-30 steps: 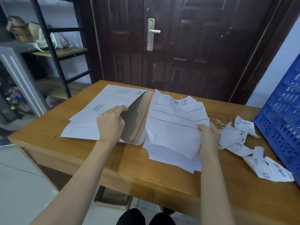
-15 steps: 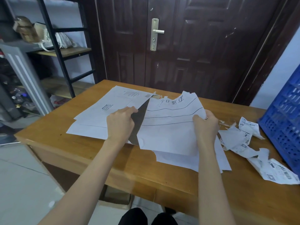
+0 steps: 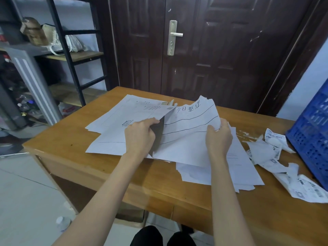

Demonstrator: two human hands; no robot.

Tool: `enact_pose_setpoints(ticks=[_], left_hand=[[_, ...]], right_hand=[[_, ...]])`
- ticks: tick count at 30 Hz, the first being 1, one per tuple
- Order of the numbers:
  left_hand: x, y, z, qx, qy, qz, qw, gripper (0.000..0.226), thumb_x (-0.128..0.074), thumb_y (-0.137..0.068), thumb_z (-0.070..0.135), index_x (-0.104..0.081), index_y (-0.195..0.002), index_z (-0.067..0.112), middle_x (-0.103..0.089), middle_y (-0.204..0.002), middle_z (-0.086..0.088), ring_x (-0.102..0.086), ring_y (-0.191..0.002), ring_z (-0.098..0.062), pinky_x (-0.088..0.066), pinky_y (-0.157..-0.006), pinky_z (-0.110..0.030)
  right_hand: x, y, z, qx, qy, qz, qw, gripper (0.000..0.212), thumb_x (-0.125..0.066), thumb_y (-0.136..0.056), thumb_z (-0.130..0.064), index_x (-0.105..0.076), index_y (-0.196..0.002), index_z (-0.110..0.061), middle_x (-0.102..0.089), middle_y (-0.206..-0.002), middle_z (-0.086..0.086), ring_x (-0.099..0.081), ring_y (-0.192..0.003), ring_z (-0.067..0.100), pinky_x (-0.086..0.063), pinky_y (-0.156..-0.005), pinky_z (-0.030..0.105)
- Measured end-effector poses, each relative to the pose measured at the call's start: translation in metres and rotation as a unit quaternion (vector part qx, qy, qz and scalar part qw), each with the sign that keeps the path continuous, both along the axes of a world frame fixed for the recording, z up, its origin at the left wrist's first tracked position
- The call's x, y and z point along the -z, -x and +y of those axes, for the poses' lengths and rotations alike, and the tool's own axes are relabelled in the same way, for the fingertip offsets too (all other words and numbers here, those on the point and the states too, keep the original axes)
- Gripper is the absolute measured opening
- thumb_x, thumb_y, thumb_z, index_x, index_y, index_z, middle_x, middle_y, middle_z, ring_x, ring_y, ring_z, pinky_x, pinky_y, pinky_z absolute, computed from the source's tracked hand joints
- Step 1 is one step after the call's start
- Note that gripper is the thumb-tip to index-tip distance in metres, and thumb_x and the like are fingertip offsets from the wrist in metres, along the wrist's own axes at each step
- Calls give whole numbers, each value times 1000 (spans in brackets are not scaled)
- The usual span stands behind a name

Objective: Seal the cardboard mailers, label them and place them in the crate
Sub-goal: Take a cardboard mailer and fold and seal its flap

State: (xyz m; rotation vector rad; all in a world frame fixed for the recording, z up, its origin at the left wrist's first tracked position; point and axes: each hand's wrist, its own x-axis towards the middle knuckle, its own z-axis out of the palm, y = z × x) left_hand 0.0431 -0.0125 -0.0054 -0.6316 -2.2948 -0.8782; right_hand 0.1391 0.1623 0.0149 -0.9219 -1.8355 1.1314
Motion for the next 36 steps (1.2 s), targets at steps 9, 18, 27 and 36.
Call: enact_pose_setpoints(ticks=[9, 18, 27, 36], left_hand=[[-5, -16, 9, 5, 1, -52, 999, 55, -36, -69, 5, -74, -104, 26, -76, -88, 0, -65, -74, -31, -49, -62, -34], [-9, -27, 19, 18, 14, -68, 997, 49, -46, -75, -1, -73, -106, 25, -75, -89, 0, -64, -76, -30, -45, -62, -31], [-16, -47, 38, 41, 3, -109, 993, 46, -48, -78, 2, -72, -108, 28, -74, -100, 4, -65, -89, -26, -49, -70, -33], [-16, -55, 45, 30, -2, -121, 992, 43, -49, -82, 2, -70, -111, 26, -74, -101, 3, -64, -90, -25, -50, -70, -32]], right_hand=[[16, 6, 0, -126, 134, -50, 982, 38, -63, -85, -22, -51, -122, -21, -62, -114, -4, -58, -100, 18, -46, -77, 30], [13, 8, -2, -253, 277, -88, 923, 42, -79, -68, -5, -68, -106, -15, -73, -100, 2, -67, -96, 26, -52, -92, 46], [8, 21, -32, -252, 224, -154, 929, 15, -70, -82, -30, -62, -89, -20, -68, -86, 4, -63, -84, 24, -55, -77, 37], [11, 15, -29, -265, 273, -146, 913, 32, -57, -78, 5, -61, -108, -3, -68, -96, 18, -65, -90, 34, -56, -73, 44]])
